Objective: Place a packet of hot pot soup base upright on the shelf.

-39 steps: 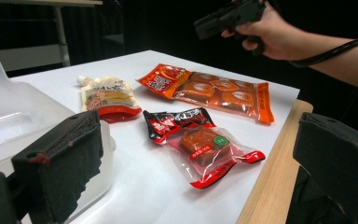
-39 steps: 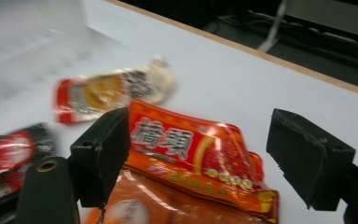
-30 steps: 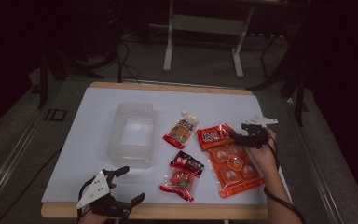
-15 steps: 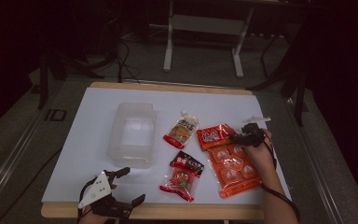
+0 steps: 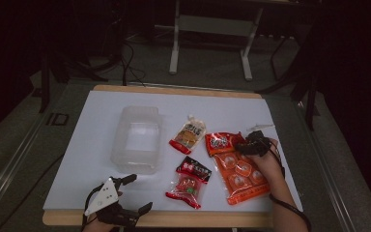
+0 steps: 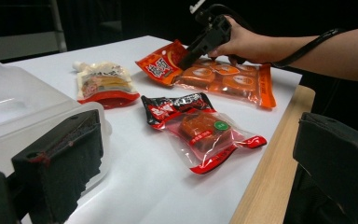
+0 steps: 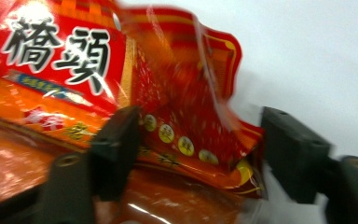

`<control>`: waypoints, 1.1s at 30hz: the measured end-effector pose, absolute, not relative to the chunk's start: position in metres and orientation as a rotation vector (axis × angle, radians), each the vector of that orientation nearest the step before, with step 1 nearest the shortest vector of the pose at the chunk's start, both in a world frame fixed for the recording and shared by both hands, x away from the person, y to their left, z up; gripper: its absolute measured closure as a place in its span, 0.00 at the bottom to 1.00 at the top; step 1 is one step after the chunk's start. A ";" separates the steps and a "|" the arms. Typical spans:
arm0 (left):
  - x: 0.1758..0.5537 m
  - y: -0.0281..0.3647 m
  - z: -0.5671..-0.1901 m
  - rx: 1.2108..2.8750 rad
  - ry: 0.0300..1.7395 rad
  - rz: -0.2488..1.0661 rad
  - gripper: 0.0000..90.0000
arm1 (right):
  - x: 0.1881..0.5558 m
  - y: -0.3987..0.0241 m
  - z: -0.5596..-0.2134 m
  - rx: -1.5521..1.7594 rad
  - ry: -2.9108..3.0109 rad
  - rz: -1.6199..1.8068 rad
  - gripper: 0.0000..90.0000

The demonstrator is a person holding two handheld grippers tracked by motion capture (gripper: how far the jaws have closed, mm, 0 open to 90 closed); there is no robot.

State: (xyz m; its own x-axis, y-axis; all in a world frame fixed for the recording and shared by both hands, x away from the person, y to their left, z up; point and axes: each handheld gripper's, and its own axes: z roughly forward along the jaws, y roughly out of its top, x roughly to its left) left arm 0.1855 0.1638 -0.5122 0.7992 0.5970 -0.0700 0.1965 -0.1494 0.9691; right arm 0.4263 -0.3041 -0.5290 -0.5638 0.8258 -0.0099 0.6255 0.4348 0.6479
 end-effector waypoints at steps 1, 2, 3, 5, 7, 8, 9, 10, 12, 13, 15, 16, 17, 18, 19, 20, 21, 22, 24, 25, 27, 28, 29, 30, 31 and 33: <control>0.186 0.164 -0.512 1.716 0.624 0.391 0.02 | 0.425 -0.303 -0.528 1.234 2.375 0.863 0.51; 0.186 0.164 -0.512 1.714 0.627 0.388 0.02 | 0.423 -0.302 -0.528 1.230 2.376 0.869 0.56; 0.186 0.163 -0.512 1.712 0.629 0.386 0.02 | 0.422 -0.301 -0.528 1.222 2.382 0.875 0.63; 0.186 0.163 -0.513 1.713 0.630 0.385 0.02 | 0.421 -0.298 -0.527 1.206 2.390 0.873 0.71; 0.185 0.163 -0.512 1.719 0.628 0.386 0.02 | 0.422 -0.298 -0.527 1.223 2.387 0.868 0.75; 0.185 0.163 -0.512 1.720 0.627 0.388 0.02 | 0.421 -0.298 -0.527 1.223 2.383 0.868 0.78; 0.185 0.163 -0.513 1.721 0.626 0.387 0.02 | 0.422 -0.299 -0.526 1.236 2.384 0.877 0.80; 0.186 0.164 -0.513 1.722 0.627 0.387 0.02 | 0.422 -0.299 -0.526 1.243 2.379 0.879 0.82; 0.186 0.164 -0.513 1.719 0.634 0.385 0.02 | 0.423 -0.300 -0.526 1.266 2.383 0.896 0.91; 0.187 0.164 -0.513 1.718 0.636 0.384 0.02 | 0.424 -0.300 -0.525 1.278 2.394 0.892 0.93; 0.187 0.164 -0.513 1.720 0.636 0.388 0.02 | 0.424 -0.296 -0.522 1.256 2.407 0.845 0.94; 0.187 0.164 -0.513 1.721 0.635 0.388 0.02 | 0.425 -0.295 -0.521 1.252 2.412 0.836 0.94; 0.187 0.164 -0.513 1.721 0.634 0.388 0.02 | 0.425 -0.295 -0.521 1.258 2.413 0.835 0.94; 0.187 0.164 -0.513 1.722 0.634 0.386 0.02 | 0.425 -0.296 -0.521 1.267 2.410 0.845 0.94; 0.187 0.164 -0.513 1.722 0.635 0.385 0.02 | 0.424 -0.297 -0.521 1.266 2.407 0.853 0.94; 0.187 0.164 -0.512 1.723 0.635 0.384 0.02 | 0.423 -0.298 -0.521 1.269 2.399 0.862 0.95; 0.187 0.164 -0.512 1.723 0.633 0.386 0.02 | 0.422 -0.298 -0.520 1.272 2.393 0.866 0.95; 0.187 0.164 -0.512 1.720 0.634 0.386 0.02 | 0.420 -0.299 -0.519 1.266 2.385 0.876 0.95; 0.187 0.164 -0.512 1.719 0.634 0.385 0.02 | 0.418 -0.301 -0.513 1.258 2.380 0.900 0.96; 0.186 0.164 -0.512 1.719 0.635 0.389 0.02 | 0.416 -0.302 -0.510 1.245 2.370 0.910 0.96; 0.186 0.164 -0.511 1.719 0.631 0.390 0.02 | 0.412 -0.305 -0.504 1.243 2.362 0.951 0.97; 0.186 0.164 -0.511 1.718 0.632 0.391 0.02 | 0.410 -0.307 -0.501 1.243 2.355 0.972 0.97; 0.186 0.164 -0.511 1.717 0.631 0.389 0.02 | 0.408 -0.309 -0.498 1.235 2.349 0.977 0.97; 0.186 0.164 -0.511 1.717 0.631 0.389 0.02 | 0.406 -0.310 -0.495 1.232 2.345 0.983 0.97; 0.186 0.164 -0.511 1.717 0.631 0.387 0.02 | 0.404 -0.312 -0.492 1.230 2.337 0.997 0.97; 0.186 0.163 -0.511 1.716 0.632 0.385 0.02 | 0.399 -0.317 -0.486 1.234 2.324 1.049 0.97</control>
